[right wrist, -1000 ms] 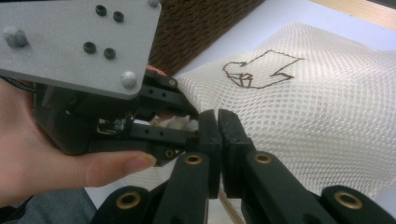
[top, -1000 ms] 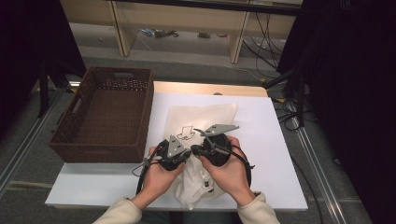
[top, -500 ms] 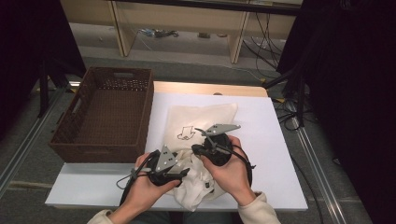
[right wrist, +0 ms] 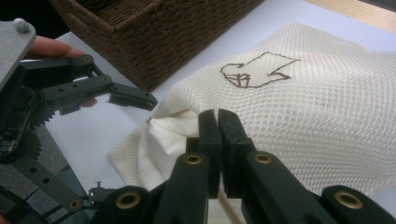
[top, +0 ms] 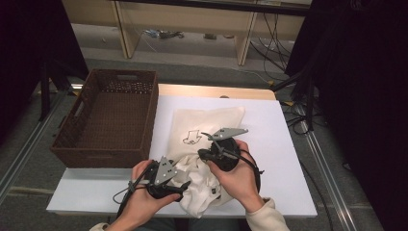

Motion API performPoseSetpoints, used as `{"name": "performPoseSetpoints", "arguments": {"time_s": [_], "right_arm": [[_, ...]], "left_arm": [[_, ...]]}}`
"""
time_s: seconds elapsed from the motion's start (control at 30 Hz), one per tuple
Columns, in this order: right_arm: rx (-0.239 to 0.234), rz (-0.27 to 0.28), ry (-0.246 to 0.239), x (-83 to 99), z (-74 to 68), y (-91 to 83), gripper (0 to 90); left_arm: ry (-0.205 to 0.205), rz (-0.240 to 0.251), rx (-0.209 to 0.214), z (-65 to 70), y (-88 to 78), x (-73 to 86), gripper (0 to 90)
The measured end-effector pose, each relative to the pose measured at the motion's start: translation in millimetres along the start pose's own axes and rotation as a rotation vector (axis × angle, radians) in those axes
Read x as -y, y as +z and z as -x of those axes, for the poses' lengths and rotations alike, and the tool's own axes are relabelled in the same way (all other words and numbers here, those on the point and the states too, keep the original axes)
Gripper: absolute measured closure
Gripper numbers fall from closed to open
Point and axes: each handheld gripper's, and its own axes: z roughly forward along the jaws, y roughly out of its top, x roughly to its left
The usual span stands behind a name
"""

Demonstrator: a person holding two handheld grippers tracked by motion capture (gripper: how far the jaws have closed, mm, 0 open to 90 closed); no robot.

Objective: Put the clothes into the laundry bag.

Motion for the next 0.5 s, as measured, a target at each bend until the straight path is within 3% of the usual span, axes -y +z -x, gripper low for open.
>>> {"name": "performPoseSetpoints", "arguments": {"time_s": [0.1, 0.17, 0.2, 0.23, 0.3, 0.33, 0.4, 0.5], "right_arm": [[0.001, 0.003, -0.002, 0.1, -0.2, 0.0, 89.9], [0.004, 0.000, 0.000, 0.0, 0.1, -0.2, 89.8], [0.002, 0.000, 0.002, 0.0, -0.1, -0.1, 89.8], [0.002, 0.001, 0.000, -0.1, -0.1, 0.0, 89.8], [0.003, 0.001, 0.006, 0.2, -1.1, 0.3, 89.9], [-0.002, 0.017, -0.047, -0.4, 2.2, 1.7, 89.8], [-0.003, 0.010, -0.030, -0.3, 1.4, 1.2, 89.9], [0.003, -0.001, 0.001, 0.1, 0.2, 0.0, 89.8]], "left_arm": [[-0.012, -0.006, -0.002, 0.2, 1.1, 1.7, 12.9], [0.017, -0.031, -0.005, -2.6, 0.5, 2.8, 12.2], [-0.010, -0.012, -0.016, -0.7, 2.6, 3.9, 11.8], [0.015, -0.030, -0.010, -2.6, 1.8, 3.9, 11.7], [-0.036, -0.022, -0.003, 0.1, 4.1, 5.7, 13.7], [-0.008, -0.021, -0.010, 0.4, 4.3, 6.0, 15.2], [-0.017, -0.026, 0.003, 4.9, 6.3, 6.8, 18.4], [0.002, -0.058, 0.016, 6.5, 10.7, 8.4, 22.5]]}}
